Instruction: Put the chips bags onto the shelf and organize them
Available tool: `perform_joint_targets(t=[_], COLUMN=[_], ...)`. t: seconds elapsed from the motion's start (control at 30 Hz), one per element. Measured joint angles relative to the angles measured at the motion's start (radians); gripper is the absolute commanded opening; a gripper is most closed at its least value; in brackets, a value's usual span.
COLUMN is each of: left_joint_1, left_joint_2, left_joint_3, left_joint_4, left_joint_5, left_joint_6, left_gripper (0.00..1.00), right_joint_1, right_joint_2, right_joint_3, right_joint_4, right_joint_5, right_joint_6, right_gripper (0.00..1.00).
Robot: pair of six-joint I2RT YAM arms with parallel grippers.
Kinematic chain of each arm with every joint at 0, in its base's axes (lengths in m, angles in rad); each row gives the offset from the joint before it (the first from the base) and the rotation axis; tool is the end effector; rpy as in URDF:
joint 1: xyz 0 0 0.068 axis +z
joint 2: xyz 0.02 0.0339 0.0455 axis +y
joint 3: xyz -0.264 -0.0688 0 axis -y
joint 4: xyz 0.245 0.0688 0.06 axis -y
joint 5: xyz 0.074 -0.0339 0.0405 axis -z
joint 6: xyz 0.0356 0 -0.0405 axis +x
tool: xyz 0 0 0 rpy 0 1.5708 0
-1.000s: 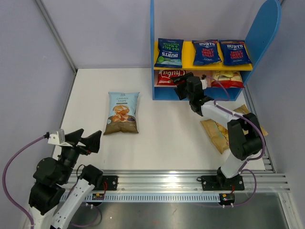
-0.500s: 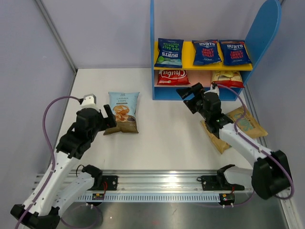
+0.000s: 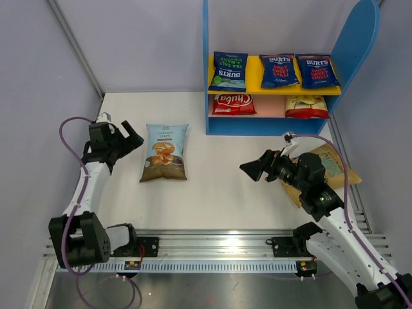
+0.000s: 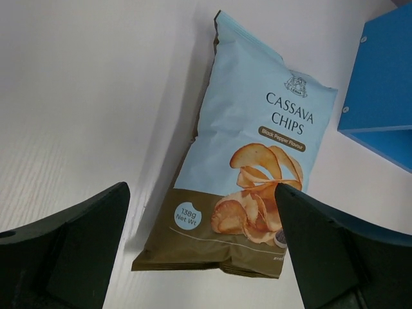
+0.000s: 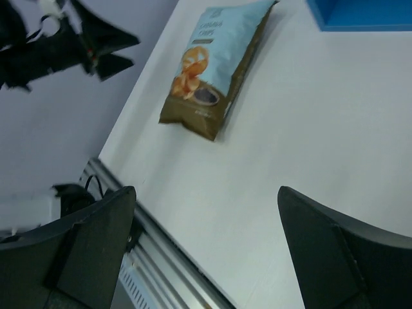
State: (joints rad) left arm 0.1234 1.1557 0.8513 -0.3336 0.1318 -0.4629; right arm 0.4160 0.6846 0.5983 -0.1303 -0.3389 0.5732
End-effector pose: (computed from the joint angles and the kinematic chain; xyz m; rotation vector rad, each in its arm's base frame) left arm 0.2517 0.0265 0.2738 -0.5713 2.1480 -0.3334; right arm 0.1505 0.0794 0.2960 -0.1098 1.8878 0.9969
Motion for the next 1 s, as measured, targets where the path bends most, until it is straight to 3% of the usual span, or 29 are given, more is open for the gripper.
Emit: perform_joint_targets(t=[0.27,0.4,0.57,0.77,1.0], left_joint_1=[0.203,0.216,0.21,0.199,0.102], left_joint_2=[0.264,0.394,0.575,0.738,0.846], left_joint_3=[-0.002,0.034,0.168,0.2,0.323], left_joint_4=[0.201,0.212,0.112,0.064,-0.006], left_joint_5=[0.398,0.567,0.659,0.794,0.88], left_joint_6=[-0.01,0.035,0.139,0.172,0.223], left_gripper=[0.98,0.99,0.99,0.99,0.94], right_joint_1=[0.0,0.0,0.0,0.003,0.015], right_joint_2=[0.009,0.027,-0.011,-0.046,-0.047], right_joint_3=[-0.022,-0.037,-0.065,-0.077,-0.08], right_joint_4=[0.101,0.166,0.237,0.309,0.335], right_joint_5=[-0.418,-0.547,-0.629,-0.689,-0.71], right_joint_6=[-0.055,-0.05,-0.023,0.017,0.03], right_gripper=[0.98,0.98,0.98,0.98,0.97])
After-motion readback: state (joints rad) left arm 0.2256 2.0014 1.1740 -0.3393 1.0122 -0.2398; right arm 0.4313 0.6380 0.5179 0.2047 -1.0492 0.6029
